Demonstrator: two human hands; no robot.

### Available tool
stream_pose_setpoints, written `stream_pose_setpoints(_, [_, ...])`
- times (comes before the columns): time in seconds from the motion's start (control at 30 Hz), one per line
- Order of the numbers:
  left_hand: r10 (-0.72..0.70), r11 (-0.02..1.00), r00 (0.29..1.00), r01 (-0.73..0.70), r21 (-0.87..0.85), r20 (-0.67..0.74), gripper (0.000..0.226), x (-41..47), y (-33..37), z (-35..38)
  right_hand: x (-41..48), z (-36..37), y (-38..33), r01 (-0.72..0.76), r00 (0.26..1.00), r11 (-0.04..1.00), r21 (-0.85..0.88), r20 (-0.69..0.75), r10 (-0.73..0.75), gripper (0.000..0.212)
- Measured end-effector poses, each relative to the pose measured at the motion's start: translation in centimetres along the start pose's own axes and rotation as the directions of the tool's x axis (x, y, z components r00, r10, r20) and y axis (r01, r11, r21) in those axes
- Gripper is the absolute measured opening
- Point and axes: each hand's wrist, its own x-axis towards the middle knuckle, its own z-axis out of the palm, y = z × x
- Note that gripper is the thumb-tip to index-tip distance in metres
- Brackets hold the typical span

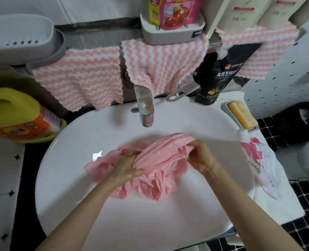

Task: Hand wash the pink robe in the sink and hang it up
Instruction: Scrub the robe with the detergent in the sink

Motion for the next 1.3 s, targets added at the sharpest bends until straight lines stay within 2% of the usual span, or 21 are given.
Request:
stream_pose_setpoints(0.07, [-0.023,0.999,0.999,0.024,-0.029,0.027,0.069,-0.9,0.0,-0.3,0.2,-0.8,0.4,-0.034,0.999,0.999,-0.013,0.021,0.034,0.035])
stream_pose_setpoints(0.17, [-0.223,0.973,0.975,0.222,-0.063,-0.001,0.098,-0.8,-0.2,-0.7,0.6,-1.5,0.9,-0.066,0.998,0.996,-0.065,-0.007,0.065,0.04])
stream_pose_setpoints(0.23, [-0.142,0.981,0.989,0.145,0.132,-0.03,0.085,-0.6,0.6,-0.9,1.0,-2.4,1.3,-0.089,0.996,0.992,-0.095,-0.012,0.088,0.041])
stream_pose_setpoints(0.27, [-0.052,0.925,0.993,0.087,0.37,-0.105,0.075,-0.6,0.9,-0.9,1.1,-2.8,1.4,-0.079,0.997,0.983,-0.166,-0.028,0.075,0.039])
stream_pose_setpoints(0.3, [0.1,0.763,0.971,0.064,0.643,-0.216,0.07,-0.7,0.5,-0.8,1.3,-3.4,1.5,-0.05,0.998,0.96,-0.277,-0.047,0.039,0.036])
stream_pose_setpoints(0.33, [0.212,0.623,0.944,0.068,0.779,-0.252,0.076,-1.1,0.0,-0.3,1.3,-3.9,1.6,-0.004,0.999,0.914,-0.406,-0.049,-0.017,0.035])
stream_pose_setpoints(0.43, [0.21,0.397,0.976,-0.034,0.917,-0.054,0.103,-2.8,-1.8,1.9,1.3,-5.0,1.2,0.042,0.999,0.698,-0.715,0.051,-0.008,0.048])
stream_pose_setpoints(0.47, [0.094,0.398,0.994,-0.096,0.912,0.063,0.11,-3.2,-2.4,2.2,1.3,-5.3,0.9,0.006,0.992,0.641,-0.768,0.083,0.091,0.056])
stream_pose_setpoints(0.53, [-0.028,0.587,0.988,-0.109,0.802,0.154,0.098,-3.0,-2.1,1.8,1.0,-5.4,-0.1,-0.105,0.951,0.614,-0.782,0.101,0.292,0.073])
stream_pose_setpoints(0.57, [0.026,0.688,0.996,-0.083,0.721,0.09,0.072,-2.2,-1.8,1.3,0.8,-5.4,-0.5,-0.141,0.948,0.613,-0.778,0.073,0.31,0.073])
stream_pose_setpoints(0.63, [0.309,0.708,0.934,-0.1,0.699,-0.179,0.04,-0.1,-0.8,0.0,0.5,-4.3,-0.9,-0.183,0.973,0.63,-0.755,-0.048,0.226,0.051])
stream_pose_setpoints(0.7, [0.442,0.622,0.887,-0.192,0.759,-0.137,0.058,2.9,-1.2,-1.0,0.8,-2.8,0.0,-0.173,0.985,0.6,-0.781,-0.122,0.125,0.038])
stream_pose_setpoints(0.77, [0.279,0.7,0.959,-0.243,0.672,0.056,0.083,5.3,-1.7,-0.5,1.5,-2.2,1.8,-0.059,0.998,0.386,-0.921,-0.052,0.03,0.035])
stream_pose_setpoints(0.8, [0.15,0.722,0.979,-0.203,0.661,0.137,0.081,6.0,-1.9,0.2,1.7,-2.0,2.6,-0.028,1.0,0.312,-0.95,-0.03,-0.001,0.028])
stream_pose_setpoints(0.87, [0.016,0.681,0.977,-0.166,0.714,0.211,0.057,6.9,-2.8,1.5,1.4,-2.6,3.3,-0.046,0.998,0.392,-0.919,-0.057,-0.017,0.031])
stream_pose_setpoints(0.97, [0.009,0.565,0.962,-0.229,0.793,0.272,0.04,6.7,-3.0,1.4,0.8,-4.5,3.6,0.002,0.982,0.591,-0.807,-0.11,-0.153,0.036])
stream_pose_setpoints(1.03, [-0.01,0.572,0.96,-0.224,0.789,0.28,0.038,5.8,-2.4,0.0,0.6,-5.4,3.7,0.077,0.96,0.601,-0.795,-0.103,-0.259,0.029])
stream_pose_setpoints(1.07, [0.015,0.525,0.963,-0.236,0.818,0.268,0.035,5.3,-2.0,-0.9,0.8,-5.9,3.8,0.09,0.95,0.598,-0.797,-0.111,-0.292,0.032])
stream_pose_setpoints(1.13, [0.127,0.429,0.982,-0.183,0.884,0.142,0.031,3.5,-1.5,-2.8,0.9,-6.5,3.7,0.109,0.929,0.611,-0.784,-0.138,-0.344,0.034])
stream_pose_setpoints(1.23, [0.381,0.441,0.917,-0.072,0.895,-0.114,0.041,-0.8,-2.6,-4.8,0.6,-6.8,3.2,0.073,0.889,0.699,-0.712,-0.271,-0.369,0.031])
stream_pose_setpoints(1.3, [0.398,0.384,0.889,0.061,0.921,-0.225,0.033,-4.0,-3.8,-4.9,0.5,-6.5,2.8,0.07,0.877,0.609,-0.79,-0.243,-0.415,0.023])
